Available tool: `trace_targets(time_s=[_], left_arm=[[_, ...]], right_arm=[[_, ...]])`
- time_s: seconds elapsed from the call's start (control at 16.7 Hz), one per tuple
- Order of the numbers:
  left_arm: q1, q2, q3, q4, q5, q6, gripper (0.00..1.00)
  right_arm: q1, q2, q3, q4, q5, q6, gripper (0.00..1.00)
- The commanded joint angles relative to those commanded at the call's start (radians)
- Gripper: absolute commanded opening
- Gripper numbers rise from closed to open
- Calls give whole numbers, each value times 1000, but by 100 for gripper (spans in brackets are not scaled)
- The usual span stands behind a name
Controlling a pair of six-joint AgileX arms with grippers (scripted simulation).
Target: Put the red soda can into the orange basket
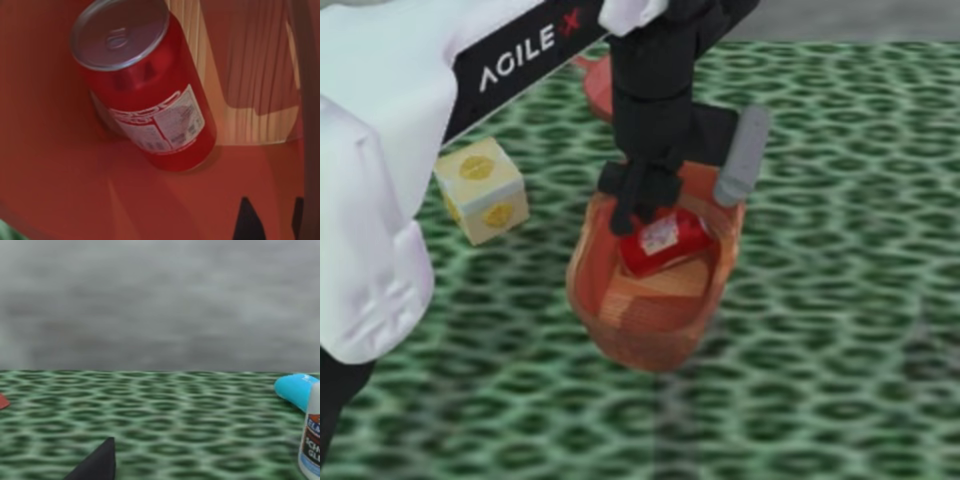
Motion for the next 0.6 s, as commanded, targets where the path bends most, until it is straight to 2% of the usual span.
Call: trace_targets(time_s=[0.6], left_arm=[[55, 18, 236, -219, 0, 35, 0]], right_arm=[[0, 0, 0, 0, 0, 0, 100]])
